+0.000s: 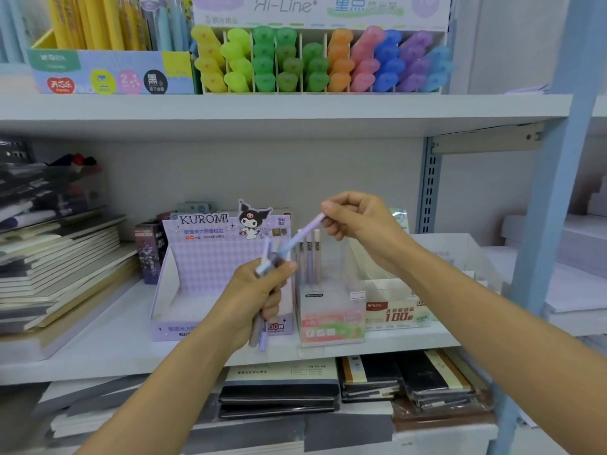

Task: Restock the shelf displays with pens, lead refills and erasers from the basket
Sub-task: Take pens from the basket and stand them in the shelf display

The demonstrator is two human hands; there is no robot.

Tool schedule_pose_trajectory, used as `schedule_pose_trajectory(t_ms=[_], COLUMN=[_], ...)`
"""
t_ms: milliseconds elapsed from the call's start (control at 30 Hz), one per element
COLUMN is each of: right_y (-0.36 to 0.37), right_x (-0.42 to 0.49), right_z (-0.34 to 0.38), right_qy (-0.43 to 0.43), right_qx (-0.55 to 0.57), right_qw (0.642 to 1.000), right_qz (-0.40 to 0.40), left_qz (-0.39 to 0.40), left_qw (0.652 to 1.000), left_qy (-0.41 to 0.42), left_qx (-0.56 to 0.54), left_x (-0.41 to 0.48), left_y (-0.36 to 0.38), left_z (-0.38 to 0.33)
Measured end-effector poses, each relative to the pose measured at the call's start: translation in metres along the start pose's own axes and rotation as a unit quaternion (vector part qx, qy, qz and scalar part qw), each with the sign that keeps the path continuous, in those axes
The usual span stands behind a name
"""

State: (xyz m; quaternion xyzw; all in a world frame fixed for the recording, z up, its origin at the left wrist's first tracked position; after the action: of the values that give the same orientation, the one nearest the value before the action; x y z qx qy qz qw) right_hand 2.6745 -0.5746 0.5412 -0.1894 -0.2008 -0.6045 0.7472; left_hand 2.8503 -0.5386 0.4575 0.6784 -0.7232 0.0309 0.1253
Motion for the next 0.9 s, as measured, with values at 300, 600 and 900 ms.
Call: schedule_pose_trajectory(t_ms=[300, 600, 900], right_y=[0.004, 0.013, -0.004], right_x=[-0.026, -0.011, 0.003], right_z=[-0.016, 0.013, 0.015], right_qy=[0.036, -0.048, -0.035], right_qx=[-0.060, -0.106, -0.022], right_qw=[0.991, 0.992, 0.999], right_qz=[0.113, 0.043, 0.018], left_qz=[-0.111, -0.136, -0.102], left_qw=[0.968, 0.982, 0.992], left_qy=[0.067, 0.121, 0.074], left_qx=[-0.214, -0.052, 0.003], left_x=[0.000, -0.003, 0.010], left_y=[0.003, 0.019, 0.024], left_z=[-0.020, -0.033, -0.029])
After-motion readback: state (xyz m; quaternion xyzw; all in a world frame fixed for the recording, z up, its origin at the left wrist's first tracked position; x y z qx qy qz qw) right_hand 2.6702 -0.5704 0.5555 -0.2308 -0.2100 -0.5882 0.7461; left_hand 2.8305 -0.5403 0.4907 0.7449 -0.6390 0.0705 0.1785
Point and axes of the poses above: each hand's wrist, its own x-axis towards the middle knuckle, its own y-axis out of the palm, z = x × y, the point moved 6 cm from there along x, towards the middle knuckle, and after that the axes turned 2 degrees about -z, right-handed, at the moved point
